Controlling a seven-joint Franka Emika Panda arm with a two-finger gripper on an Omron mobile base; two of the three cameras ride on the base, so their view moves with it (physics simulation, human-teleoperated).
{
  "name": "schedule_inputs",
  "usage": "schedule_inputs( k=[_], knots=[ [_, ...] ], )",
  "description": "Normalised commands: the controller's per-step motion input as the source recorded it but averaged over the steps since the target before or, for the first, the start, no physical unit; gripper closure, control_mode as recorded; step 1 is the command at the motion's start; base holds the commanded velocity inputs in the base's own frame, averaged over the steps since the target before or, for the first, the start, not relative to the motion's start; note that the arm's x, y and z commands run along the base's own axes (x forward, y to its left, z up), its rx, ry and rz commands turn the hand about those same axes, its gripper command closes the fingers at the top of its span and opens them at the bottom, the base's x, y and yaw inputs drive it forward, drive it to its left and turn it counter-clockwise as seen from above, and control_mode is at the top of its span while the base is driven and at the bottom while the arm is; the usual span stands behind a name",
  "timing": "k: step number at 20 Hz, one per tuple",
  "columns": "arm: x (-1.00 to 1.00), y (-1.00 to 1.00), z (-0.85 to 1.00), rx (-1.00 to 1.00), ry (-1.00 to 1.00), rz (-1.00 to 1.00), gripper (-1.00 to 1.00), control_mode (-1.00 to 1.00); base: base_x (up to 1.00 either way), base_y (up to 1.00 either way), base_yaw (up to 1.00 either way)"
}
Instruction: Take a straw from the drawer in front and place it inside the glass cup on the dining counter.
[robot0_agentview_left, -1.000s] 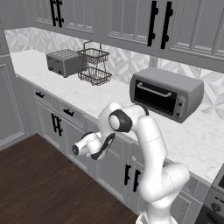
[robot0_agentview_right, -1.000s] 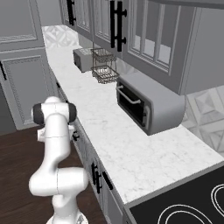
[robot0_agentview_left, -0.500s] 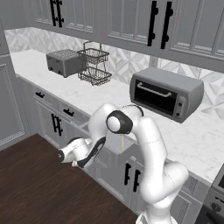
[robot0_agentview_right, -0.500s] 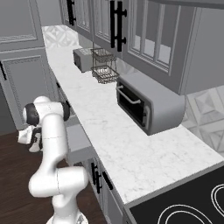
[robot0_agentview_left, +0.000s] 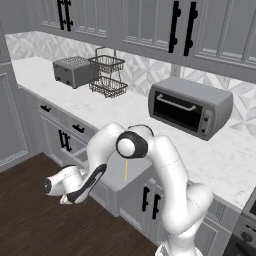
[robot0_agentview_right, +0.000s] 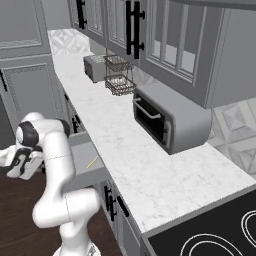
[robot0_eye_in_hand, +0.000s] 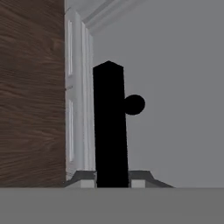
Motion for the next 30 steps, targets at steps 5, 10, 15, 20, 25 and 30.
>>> schedule_inputs(
  k=[5,10,15,20,25,30],
  knots=[
    [-0.57,0.75,0.0,0.09,0.12,0.0,-1.0,-1.0,0.0,0.0,0.0],
    [-0.52,-0.03,0.59,0.15,0.06,0.0,-1.0,-1.0,0.0,0.0,0.0],
    [-0.35,-0.43,1.0,0.25,0.01,-0.05,-1.0,-1.0,0.0,0.0,0.0],
    [-0.01,-0.9,1.0,0.24,0.0,-0.1,-1.0,-1.0,0.0,0.0,0.0],
    [0.52,-0.92,0.75,0.22,0.12,-0.11,-1.0,-1.0,0.0,0.0,0.0],
    [0.81,-0.51,0.08,0.1,0.2,-0.05,-1.0,-1.0,0.0,0.0,0.0]
  ],
)
